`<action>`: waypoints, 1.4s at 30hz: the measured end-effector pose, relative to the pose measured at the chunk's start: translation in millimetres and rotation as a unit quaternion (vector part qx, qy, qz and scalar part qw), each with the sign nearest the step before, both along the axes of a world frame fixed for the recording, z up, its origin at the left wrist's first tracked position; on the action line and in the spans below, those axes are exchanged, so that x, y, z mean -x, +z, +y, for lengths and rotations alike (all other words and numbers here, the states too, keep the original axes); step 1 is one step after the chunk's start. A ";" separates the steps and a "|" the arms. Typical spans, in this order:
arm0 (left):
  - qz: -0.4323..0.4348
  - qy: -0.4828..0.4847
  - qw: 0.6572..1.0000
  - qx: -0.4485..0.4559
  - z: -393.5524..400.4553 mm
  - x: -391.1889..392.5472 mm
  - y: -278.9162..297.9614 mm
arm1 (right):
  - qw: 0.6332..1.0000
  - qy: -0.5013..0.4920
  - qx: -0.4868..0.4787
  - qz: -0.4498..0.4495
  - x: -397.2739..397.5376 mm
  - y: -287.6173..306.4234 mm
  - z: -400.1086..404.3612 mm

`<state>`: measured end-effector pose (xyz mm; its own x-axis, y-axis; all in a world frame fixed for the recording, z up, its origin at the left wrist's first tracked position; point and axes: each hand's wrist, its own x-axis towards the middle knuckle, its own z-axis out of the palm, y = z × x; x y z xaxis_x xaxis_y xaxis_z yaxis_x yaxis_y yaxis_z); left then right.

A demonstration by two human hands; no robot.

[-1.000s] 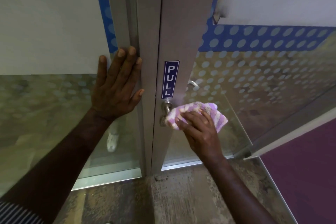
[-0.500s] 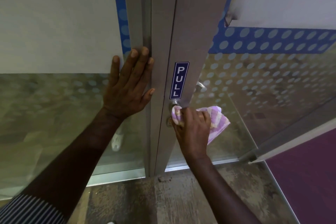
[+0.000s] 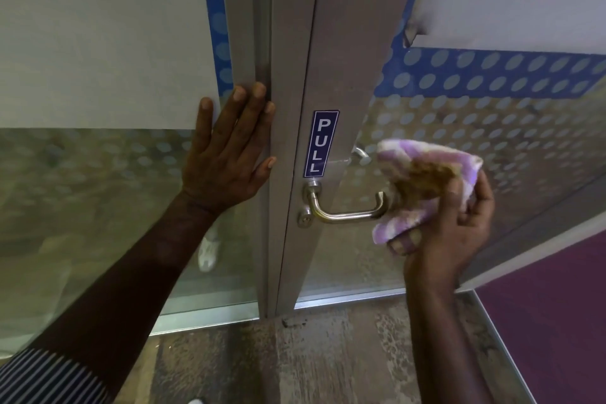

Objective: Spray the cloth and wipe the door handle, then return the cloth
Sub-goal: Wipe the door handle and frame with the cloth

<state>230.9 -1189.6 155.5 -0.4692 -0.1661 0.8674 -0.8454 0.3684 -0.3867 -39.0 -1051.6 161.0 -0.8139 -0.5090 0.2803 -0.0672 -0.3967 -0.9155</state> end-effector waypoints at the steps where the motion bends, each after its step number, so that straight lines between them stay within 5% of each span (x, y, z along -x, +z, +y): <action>1: 0.000 0.000 1.000 0.000 0.3 0.1 -0.3 | 0.999 -0.002 0.022 0.044 -12.0 -0.5 -0.5; 3: 0.000 0.003 1.000 -0.002 0.5 0.4 0.2 | 0.974 0.037 0.018 0.225 -39.0 -15.2 -0.9; 5: 0.005 0.000 1.000 -0.005 1.8 0.0 0.6 | 0.881 0.083 -0.066 0.461 -58.0 -38.8 -4.7; 7: 0.004 -0.001 1.000 -0.005 2.5 -0.2 -0.3 | 0.800 0.070 -0.165 0.573 -69.0 -56.2 -7.5; 12: 0.001 0.002 1.000 -0.005 1.2 -0.1 0.7 | 0.775 0.037 -0.256 0.577 -77.3 -58.5 -18.0; 16: 0.001 0.004 1.000 -0.005 0.6 0.0 -1.0 | 0.684 0.050 -0.281 0.671 -82.9 -70.6 -14.8; 24: 0.003 -0.005 1.000 -0.008 -2.9 -2.9 -3.0 | 0.578 0.071 -0.195 0.790 -28.9 -95.3 6.0; 27: 0.006 0.000 1.000 -0.006 -3.0 -1.9 -3.7 | 0.581 0.063 -0.211 0.783 -25.4 -92.2 9.0; 34: 0.002 -0.007 1.000 -0.006 0.2 0.0 -0.7 | 0.702 0.070 -0.271 0.655 -87.6 -82.1 -12.0; 42: 0.003 -0.005 1.000 -0.005 -0.6 -1.4 -2.0 | 0.704 -0.024 -0.176 0.688 -30.1 -93.1 -11.3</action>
